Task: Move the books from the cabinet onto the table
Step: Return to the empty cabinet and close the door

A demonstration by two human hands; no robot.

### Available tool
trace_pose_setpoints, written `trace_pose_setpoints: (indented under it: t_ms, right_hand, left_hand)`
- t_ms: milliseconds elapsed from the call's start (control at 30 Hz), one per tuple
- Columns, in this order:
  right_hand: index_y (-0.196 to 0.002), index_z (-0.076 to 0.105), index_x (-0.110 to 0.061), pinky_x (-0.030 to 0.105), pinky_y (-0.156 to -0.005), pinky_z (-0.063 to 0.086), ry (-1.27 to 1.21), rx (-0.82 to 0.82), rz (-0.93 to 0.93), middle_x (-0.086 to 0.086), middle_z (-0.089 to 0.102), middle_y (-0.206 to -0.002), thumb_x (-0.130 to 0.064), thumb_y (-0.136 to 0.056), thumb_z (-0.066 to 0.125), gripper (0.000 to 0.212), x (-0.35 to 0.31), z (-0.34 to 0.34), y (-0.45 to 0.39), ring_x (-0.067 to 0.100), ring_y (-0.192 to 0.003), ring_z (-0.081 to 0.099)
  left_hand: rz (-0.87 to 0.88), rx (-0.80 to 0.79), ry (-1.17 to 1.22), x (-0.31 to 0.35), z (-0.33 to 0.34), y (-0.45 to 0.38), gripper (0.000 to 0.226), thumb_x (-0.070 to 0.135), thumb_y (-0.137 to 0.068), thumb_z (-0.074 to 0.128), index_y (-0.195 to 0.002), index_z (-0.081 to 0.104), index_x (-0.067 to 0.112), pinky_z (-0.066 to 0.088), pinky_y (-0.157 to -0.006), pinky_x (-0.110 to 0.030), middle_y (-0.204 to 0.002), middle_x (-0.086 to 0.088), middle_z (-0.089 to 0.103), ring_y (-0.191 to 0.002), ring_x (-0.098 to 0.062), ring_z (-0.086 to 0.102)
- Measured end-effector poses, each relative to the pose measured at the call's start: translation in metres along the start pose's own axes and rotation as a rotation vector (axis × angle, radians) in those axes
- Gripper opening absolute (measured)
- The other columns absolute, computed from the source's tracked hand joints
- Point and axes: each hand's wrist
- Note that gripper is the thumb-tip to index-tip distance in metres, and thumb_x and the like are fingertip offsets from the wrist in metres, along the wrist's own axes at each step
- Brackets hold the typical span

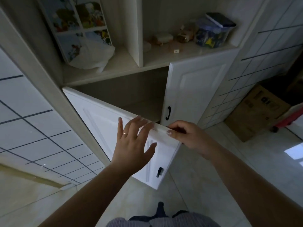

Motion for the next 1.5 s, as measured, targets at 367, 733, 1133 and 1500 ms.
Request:
trace_pose_setpoints:
  t_ms: [367, 733, 1133, 1500]
  right_hand:
    - [-0.109, 0.062, -0.014, 0.024, -0.070, 0.045, 0.199, 0.051, -0.018, 0.000, 0.063, -0.099, -0.033, -0.089, 0.060, 0.028, 0.010, -0.077, -0.109, 0.015, -0.088, 0.059]
    - [-0.111, 0.066, -0.017, 0.025, -0.079, 0.041, 0.282, 0.310, -0.044, 0.002, 0.067, -0.112, -0.038, -0.082, 0.067, 0.035, 0.010, -0.100, -0.212, 0.018, -0.101, 0.061]
    - [-0.116, 0.065, -0.020, 0.040, -0.093, 0.043, 0.465, 0.569, -0.210, 0.007, 0.060, -0.121, -0.045, -0.071, 0.074, 0.052, 0.007, -0.100, -0.278, 0.027, -0.115, 0.053]
    - [-0.111, 0.066, -0.023, 0.039, -0.089, 0.037, 0.473, 0.602, -0.196, 0.002, 0.061, -0.120, -0.045, -0.072, 0.073, 0.046, 0.010, -0.097, -0.286, 0.025, -0.115, 0.053]
  left_hand:
    - [-0.022, -0.107, -0.186, 0.000, 0.036, -0.097, 0.064, 0.047, -0.071, 0.060, -0.126, 0.053, 0.014, 0.029, -0.105, -0.067, -0.127, -0.013, 0.060, -0.122, -0.037, 0.054]
    - [-0.049, -0.067, -0.210, -0.036, 0.069, -0.171, 0.058, 0.041, -0.068, 0.066, -0.118, 0.058, 0.012, 0.032, -0.107, -0.062, -0.124, -0.012, 0.060, -0.118, -0.037, 0.054]
    - [-0.129, -0.031, -0.180, -0.068, 0.091, -0.207, 0.017, 0.020, -0.062, 0.068, -0.079, 0.068, 0.018, 0.027, -0.110, -0.055, -0.131, -0.010, 0.057, -0.123, -0.033, 0.048]
    - [-0.102, -0.032, -0.167, -0.076, 0.093, -0.209, 0.017, 0.022, -0.061, 0.070, -0.078, 0.069, 0.018, 0.025, -0.111, -0.057, -0.132, -0.013, 0.056, -0.125, -0.034, 0.048]
Point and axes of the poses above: each hand's wrist, its own y-axis away from the middle knuckle, its own z-axis out of the palm, x = y × z
